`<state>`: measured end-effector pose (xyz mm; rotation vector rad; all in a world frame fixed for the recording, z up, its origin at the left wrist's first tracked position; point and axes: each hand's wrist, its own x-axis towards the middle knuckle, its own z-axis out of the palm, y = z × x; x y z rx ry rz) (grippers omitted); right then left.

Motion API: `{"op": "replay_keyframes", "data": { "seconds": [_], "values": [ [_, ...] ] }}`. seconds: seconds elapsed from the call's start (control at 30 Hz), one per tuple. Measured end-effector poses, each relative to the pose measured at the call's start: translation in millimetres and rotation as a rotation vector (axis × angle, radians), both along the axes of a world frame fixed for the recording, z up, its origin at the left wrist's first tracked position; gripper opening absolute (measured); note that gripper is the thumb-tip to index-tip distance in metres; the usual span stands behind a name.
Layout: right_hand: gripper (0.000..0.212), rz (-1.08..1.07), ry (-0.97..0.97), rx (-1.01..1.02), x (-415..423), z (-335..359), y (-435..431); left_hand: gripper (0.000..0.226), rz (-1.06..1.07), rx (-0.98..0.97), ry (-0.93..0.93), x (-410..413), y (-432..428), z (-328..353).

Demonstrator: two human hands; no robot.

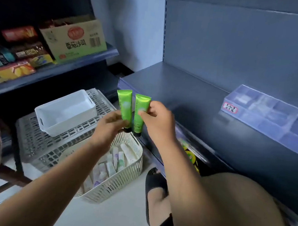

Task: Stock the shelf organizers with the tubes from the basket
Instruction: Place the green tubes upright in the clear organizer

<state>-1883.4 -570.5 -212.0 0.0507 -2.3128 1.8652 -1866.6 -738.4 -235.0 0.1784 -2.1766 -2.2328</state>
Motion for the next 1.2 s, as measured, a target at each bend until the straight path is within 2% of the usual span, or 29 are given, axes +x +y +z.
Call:
{"op": "replay_keyframes", "data": {
  "seconds": [0.13, 0.33, 0.57, 0.67, 0.73, 0.77, 0.9, 1.2],
  "values": [
    [0.008, -0.192, 0.104, -0.073, 28, 37, 53, 0.025, -0.125, -0.013, 0.119, 5, 45, 35],
    [0.014, -0.392, 0.301, -0.156, 73, 92, 141, 0.026, -0.318, 0.001, 0.300, 12, 129, 90],
    [0.017, -0.575, 0.329, -0.078, 159, 120, 243, 0.029, -0.572, 0.086, 0.400, 43, 238, 128],
    [0.011, -0.639, 0.318, -0.027, 197, 127, 273, 0.027, -0.693, 0.101, 0.388, 66, 281, 129],
    [0.033, -0.716, 0.335, -0.011, 218, 125, 290, 0.024, -0.750, 0.072, 0.395, 81, 307, 124],
    [0.036, -0.764, 0.348, -0.020, 227, 123, 298, 0.025, -0.756, 0.053, 0.406, 88, 319, 121],
    [0.020, -0.841, 0.378, -0.076, 258, 110, 327, 0.025, -0.758, 0.015, 0.427, 105, 351, 104],
    [0.023, -0.912, 0.433, -0.103, 281, 89, 366, 0.025, -0.869, -0.026, 0.488, 118, 396, 87]
  ]
}}
